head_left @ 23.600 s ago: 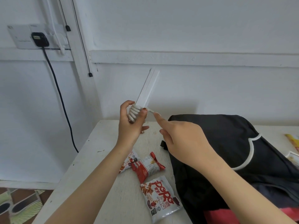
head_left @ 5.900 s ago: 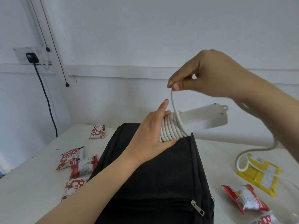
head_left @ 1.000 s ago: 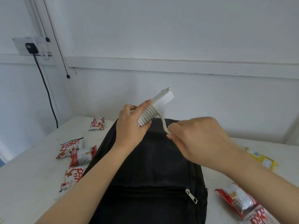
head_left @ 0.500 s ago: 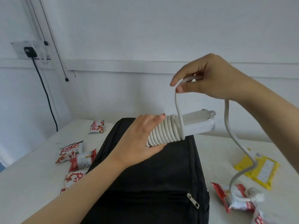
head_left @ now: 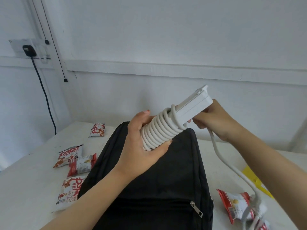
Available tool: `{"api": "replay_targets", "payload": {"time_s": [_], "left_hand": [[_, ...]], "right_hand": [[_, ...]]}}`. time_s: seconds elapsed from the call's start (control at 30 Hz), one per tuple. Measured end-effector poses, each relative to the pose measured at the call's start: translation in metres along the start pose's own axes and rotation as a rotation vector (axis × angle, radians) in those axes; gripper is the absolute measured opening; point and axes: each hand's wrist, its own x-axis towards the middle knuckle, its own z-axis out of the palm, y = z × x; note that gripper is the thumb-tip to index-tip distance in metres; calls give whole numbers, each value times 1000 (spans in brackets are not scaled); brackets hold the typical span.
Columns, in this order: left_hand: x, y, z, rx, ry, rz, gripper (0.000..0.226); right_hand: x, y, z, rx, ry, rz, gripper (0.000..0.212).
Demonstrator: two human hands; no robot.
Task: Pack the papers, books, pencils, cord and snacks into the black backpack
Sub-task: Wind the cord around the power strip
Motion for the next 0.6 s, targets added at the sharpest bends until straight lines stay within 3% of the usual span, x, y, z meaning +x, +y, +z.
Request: {"api": "replay_targets", "payload": {"time_s": [0.17,0.27,0.43,0.6], "left_hand": [[-5,-6,3,14,13,-84,84],[-8,-6,6,111,-13,-150,74],[-12,-12,11,313,-100,-64,71],[-13,-13,9,433,-182,-27,72]], "right_hand": [[-19,8,6,210,-163,23,19],[-28,8,22,144,-13,36,22],[-34,5,36,193,134,117,58],[-36,9,41,217,201,216,61]]}}
